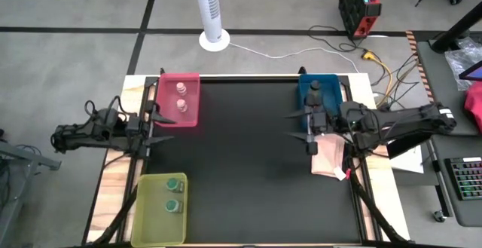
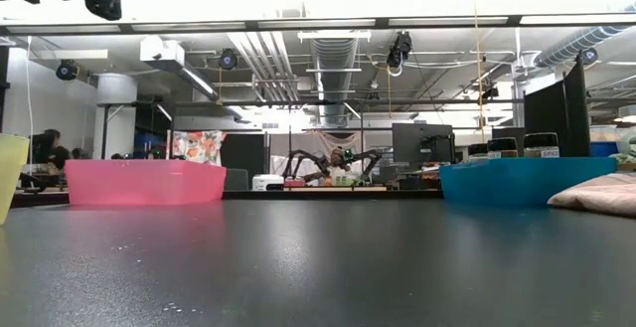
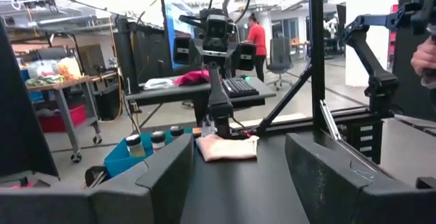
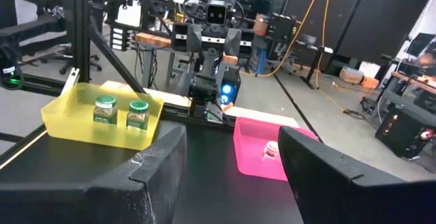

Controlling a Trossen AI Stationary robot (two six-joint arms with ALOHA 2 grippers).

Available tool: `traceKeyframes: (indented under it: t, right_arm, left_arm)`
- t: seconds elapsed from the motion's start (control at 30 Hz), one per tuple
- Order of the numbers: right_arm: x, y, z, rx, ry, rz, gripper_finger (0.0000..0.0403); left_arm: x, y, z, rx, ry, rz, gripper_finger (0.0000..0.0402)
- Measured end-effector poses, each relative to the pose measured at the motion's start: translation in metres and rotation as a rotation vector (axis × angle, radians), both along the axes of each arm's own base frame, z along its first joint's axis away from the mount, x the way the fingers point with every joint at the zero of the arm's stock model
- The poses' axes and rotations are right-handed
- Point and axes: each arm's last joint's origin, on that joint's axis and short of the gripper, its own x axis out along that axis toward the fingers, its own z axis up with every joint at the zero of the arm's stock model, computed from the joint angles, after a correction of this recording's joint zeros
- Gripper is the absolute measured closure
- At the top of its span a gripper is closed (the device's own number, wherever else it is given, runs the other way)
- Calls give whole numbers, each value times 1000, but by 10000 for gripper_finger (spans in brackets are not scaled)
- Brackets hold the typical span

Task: Sort spices by type
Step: Return to Home Position

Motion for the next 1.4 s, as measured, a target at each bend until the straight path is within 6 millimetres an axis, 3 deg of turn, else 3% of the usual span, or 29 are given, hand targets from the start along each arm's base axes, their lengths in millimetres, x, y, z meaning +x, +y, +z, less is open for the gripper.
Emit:
traceKeyframes:
  t: [0.33, 0.6, 0.73, 1.03, 1.1, 1.4]
  right_arm:
    - [-42, -2, -12, -1, -96, -4, 184]
    - [-86, -5, -39, 21, -235, -8, 184]
    - [-100, -5, -62, 60, -305, -3, 184]
    - [-109, -4, -121, 117, -360, 70, 184]
    - [-108, -3, -123, 96, -329, 106, 184]
    - [-107, -2, -121, -50, -365, 99, 184]
  left_arm:
    - [-9, 0, -4, -2, -28, 2, 184]
    - [1, 2, -26, -41, -37, 73, 184]
    - [6, 2, -37, -56, -51, 71, 184]
    - [22, -1, -76, -66, -42, 6, 184]
    - [25, -1, -87, -17, -55, -8, 184]
    - [26, -1, -89, 21, -5, 22, 184]
